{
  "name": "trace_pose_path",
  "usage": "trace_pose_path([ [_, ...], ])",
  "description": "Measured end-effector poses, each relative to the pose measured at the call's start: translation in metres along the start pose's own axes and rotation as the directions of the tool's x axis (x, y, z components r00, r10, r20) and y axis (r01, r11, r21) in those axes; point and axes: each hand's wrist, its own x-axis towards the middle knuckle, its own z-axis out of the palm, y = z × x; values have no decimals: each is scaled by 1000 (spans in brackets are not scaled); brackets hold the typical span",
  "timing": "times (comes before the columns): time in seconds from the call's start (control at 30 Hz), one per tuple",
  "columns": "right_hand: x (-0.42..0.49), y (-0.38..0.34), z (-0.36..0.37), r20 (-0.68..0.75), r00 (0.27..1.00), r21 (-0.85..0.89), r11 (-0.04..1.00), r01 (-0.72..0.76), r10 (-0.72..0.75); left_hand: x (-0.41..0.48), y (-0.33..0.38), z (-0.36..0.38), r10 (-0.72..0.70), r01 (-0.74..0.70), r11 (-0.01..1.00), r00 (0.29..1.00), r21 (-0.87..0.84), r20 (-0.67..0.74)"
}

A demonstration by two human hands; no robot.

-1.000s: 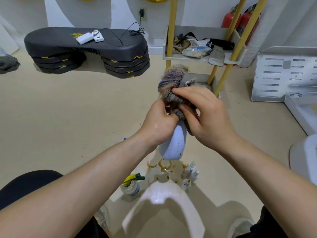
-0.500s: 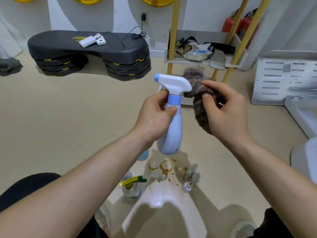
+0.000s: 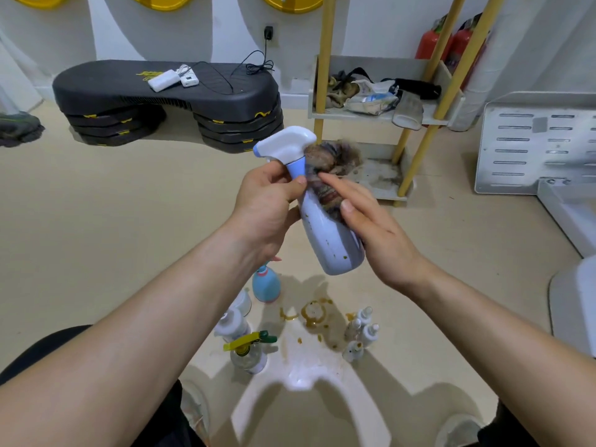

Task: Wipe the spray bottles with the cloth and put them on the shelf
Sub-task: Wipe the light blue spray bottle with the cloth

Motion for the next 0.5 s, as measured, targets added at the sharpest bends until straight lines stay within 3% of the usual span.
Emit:
trace_pose_path([
  [0.07,1,3,1,-40,998,155,987,-44,51,0,0,1,-24,24,1000,1000,-1,-17],
  [0.17,1,13,4,-68,969,353,914,-200,238,0,0,0,-37,37,999,999,0,-39],
  [0.27,-2,17,8,-90,933,424,861,-281,349,1,0,1,-29,29,1000,995,2,-91],
  [0.33,-6,10,12,-161,957,222,953,-203,242,4,-2,2,-29,31,999,988,12,-149],
  [0.4,-18,4,20,-112,992,-169,982,-80,61,6,-4,4,-24,34,998,978,45,-206],
  [0.5,-34,2,37,23,997,-660,748,66,-67,6,-7,8,-29,45,997,968,60,-249],
])
